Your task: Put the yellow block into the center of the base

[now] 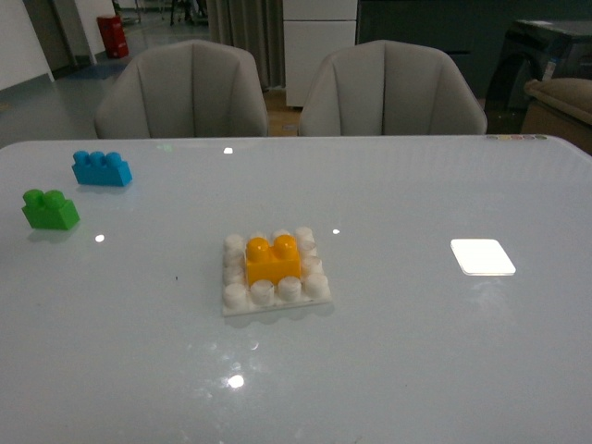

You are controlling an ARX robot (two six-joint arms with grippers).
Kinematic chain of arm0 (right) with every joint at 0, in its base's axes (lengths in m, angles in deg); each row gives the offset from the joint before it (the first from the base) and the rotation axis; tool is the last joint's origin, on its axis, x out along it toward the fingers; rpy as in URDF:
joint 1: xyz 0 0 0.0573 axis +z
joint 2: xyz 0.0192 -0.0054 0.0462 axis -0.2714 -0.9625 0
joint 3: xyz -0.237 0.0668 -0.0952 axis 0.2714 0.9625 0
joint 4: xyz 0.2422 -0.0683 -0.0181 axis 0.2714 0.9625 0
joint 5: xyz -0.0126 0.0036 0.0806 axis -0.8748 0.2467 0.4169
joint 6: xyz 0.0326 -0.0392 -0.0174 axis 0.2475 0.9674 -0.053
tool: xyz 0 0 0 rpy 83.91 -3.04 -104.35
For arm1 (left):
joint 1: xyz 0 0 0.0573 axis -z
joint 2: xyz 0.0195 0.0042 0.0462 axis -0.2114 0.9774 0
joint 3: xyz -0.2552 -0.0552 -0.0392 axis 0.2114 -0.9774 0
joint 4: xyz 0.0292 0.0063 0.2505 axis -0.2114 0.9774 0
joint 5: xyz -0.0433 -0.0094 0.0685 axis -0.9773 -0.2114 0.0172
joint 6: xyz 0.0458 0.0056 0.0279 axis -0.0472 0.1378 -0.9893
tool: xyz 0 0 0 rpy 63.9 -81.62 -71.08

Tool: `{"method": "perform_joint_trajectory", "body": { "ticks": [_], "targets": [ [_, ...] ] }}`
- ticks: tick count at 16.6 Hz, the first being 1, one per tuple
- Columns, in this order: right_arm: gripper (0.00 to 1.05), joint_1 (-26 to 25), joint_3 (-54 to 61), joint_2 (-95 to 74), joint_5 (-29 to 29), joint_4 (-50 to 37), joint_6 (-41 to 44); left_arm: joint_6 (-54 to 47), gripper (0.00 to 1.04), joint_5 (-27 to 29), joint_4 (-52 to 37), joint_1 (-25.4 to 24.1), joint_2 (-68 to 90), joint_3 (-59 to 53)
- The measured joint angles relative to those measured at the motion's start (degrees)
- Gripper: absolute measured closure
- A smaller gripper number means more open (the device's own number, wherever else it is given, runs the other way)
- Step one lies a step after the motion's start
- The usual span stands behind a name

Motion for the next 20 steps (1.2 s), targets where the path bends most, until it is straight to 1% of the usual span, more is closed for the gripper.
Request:
{"method": "perform_joint_trajectory", "body": {
  "ticks": [1,2,3,4,5,6,7,8,13,20],
  "targets": [
    [0.06,0.0,0.0,0.0,0.0,-0.1,0.0,-0.6,0.22,0.0,-6.9,1.6,-6.3,-6.2],
    [0.06,0.0,0.0,0.0,0.0,0.0,0.0,-0.9,0.35,0.9,-7.0,4.1,-14.7,-13.9],
    [0.06,0.0,0.0,0.0,0.0,0.0,0.0,-0.9,0.48,2.6,-3.1,6.2,-22.8,-20.9],
    [0.06,0.0,0.0,0.0,0.0,0.0,0.0,-0.9,0.60,3.6,-3.8,6.6,-28.4,-25.9],
    [0.06,0.0,0.0,0.0,0.0,0.0,0.0,-0.9,0.71,4.5,-5.3,6.9,-31.6,-28.2],
    [0.06,0.0,0.0,0.0,0.0,0.0,0.0,-0.9,0.84,7.5,-6.1,8.5,-34.0,-30.4],
    [0.06,0.0,0.0,0.0,0.0,0.0,0.0,-0.9,0.97,8.3,-6.2,10.9,-35.8,-33.4],
    [0.06,0.0,0.0,0.0,0.0,0.0,0.0,-0.9,1.03,7.8,-6.1,11.5,-36.9,-35.6],
    [0.06,0.0,0.0,0.0,0.0,0.0,0.0,-1.1,1.03,8.6,-4.3,10.9,-46.0,-42.5],
    [0.06,0.0,0.0,0.0,0.0,0.0,0.0,-1.1,1.03,8.6,3.5,10.9,-58.8,-47.2]
  ]
}}
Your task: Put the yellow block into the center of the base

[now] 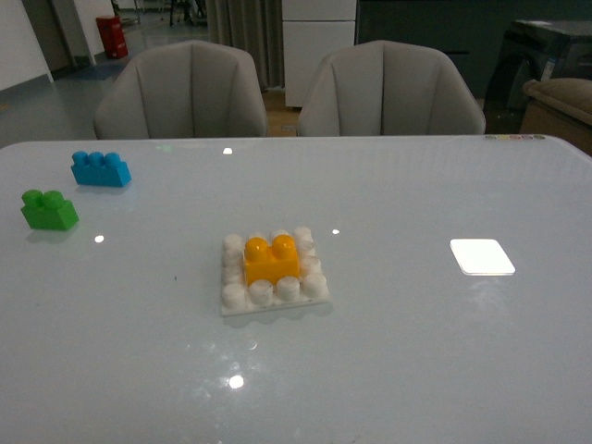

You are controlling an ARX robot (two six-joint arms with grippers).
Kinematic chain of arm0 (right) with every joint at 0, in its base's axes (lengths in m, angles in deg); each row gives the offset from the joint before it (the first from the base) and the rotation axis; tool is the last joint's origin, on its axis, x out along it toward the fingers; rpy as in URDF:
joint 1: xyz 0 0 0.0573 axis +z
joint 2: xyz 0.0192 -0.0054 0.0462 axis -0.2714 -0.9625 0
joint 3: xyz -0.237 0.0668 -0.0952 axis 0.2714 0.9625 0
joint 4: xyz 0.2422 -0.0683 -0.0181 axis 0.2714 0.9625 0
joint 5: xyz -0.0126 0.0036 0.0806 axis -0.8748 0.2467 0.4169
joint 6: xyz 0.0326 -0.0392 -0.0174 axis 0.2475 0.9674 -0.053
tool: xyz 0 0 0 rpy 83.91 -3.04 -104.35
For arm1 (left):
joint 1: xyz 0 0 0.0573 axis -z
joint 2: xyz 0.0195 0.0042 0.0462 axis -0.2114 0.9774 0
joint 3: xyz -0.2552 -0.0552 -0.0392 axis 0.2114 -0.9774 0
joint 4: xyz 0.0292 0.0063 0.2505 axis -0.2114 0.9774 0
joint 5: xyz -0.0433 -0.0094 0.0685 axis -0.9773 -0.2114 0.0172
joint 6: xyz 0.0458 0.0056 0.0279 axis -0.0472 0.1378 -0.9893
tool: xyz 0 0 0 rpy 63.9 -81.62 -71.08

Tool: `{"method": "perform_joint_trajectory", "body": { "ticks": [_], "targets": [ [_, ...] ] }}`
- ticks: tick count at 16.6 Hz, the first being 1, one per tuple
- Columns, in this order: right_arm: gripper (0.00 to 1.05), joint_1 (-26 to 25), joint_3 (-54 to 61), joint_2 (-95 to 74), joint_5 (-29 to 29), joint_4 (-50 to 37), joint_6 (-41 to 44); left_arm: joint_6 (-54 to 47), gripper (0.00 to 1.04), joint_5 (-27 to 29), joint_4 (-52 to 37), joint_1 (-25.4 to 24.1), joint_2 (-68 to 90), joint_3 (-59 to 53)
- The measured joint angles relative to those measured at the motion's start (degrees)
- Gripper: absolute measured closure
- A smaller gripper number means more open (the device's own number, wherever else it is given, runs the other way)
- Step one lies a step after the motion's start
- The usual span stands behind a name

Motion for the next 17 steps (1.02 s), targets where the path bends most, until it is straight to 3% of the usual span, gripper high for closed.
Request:
{"method": "perform_joint_trajectory", "body": {
  "ticks": [12,14,17],
  "targets": [
    [0.06,0.0,0.0,0.0,0.0,0.0,0.0,0.0,1.03,0.0,12.1,0.0,-14.8,-1.9],
    [0.06,0.0,0.0,0.0,0.0,0.0,0.0,0.0,1.03,-0.1,22.8,0.0,-23.9,-1.9],
    [0.06,0.0,0.0,0.0,0.0,0.0,0.0,0.0,1.03,0.0,22.5,0.0,-24.2,-1.9]
  ]
}}
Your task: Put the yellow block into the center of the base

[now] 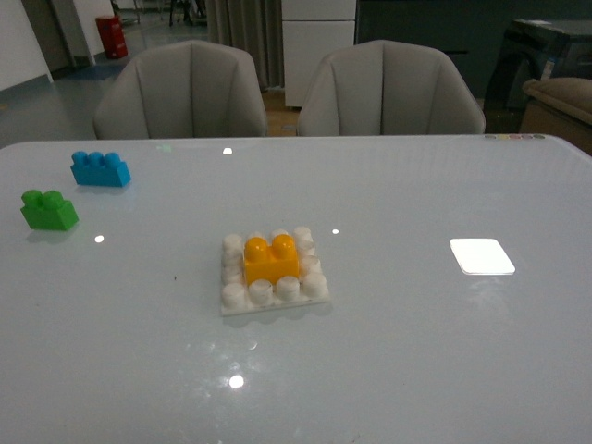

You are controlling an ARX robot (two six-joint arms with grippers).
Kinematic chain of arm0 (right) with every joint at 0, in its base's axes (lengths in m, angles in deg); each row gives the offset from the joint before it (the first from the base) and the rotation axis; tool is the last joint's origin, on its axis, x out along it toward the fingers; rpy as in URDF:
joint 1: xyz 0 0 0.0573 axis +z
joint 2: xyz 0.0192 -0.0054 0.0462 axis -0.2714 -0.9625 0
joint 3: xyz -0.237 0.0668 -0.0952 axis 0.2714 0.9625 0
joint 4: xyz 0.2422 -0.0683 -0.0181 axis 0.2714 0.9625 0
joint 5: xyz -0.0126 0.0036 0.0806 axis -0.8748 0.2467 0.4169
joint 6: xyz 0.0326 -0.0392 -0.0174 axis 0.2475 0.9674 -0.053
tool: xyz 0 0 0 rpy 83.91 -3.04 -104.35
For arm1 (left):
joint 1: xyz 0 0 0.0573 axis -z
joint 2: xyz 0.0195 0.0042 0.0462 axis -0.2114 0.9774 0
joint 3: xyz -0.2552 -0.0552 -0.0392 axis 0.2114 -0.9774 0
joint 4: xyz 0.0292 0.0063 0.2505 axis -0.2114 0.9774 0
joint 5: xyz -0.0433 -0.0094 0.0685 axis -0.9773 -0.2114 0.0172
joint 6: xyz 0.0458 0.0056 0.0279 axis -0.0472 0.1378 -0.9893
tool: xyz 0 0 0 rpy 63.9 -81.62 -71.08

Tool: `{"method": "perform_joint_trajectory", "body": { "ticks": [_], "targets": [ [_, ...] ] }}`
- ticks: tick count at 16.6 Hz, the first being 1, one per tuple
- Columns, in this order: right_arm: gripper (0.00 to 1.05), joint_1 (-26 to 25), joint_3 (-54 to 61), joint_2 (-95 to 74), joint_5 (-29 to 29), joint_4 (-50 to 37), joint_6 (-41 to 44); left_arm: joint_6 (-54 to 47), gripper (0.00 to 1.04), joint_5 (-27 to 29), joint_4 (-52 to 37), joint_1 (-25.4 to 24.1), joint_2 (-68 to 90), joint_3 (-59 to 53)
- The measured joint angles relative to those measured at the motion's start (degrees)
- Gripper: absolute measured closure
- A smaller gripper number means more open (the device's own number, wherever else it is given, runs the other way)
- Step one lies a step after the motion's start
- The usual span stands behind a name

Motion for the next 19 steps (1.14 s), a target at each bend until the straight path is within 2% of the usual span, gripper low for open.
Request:
{"method": "perform_joint_trajectory", "body": {
  "ticks": [5,6,13,14,15,19],
  "targets": [
    [0.06,0.0,0.0,0.0,0.0,0.0,0.0,0.0,1.03,0.0,-0.3,0.0,0.0,0.0],
    [0.06,0.0,0.0,0.0,0.0,0.0,0.0,0.0,0.97,0.0,-0.3,0.0,0.0,0.0],
    [0.06,0.0,0.0,0.0,0.0,0.0,0.0,0.0,0.12,0.0,-0.3,0.0,0.0,0.0],
    [0.06,0.0,0.0,0.0,0.0,0.0,0.0,-0.1,0.05,0.0,-0.3,0.0,0.0,0.0],
    [0.06,0.0,0.0,0.0,0.0,0.0,0.0,-0.1,0.08,0.0,-0.3,0.0,0.0,0.0],
    [0.06,0.0,0.0,0.0,0.0,0.0,0.0,-0.1,0.07,0.0,-0.3,0.0,0.0,0.0]
  ]
}}
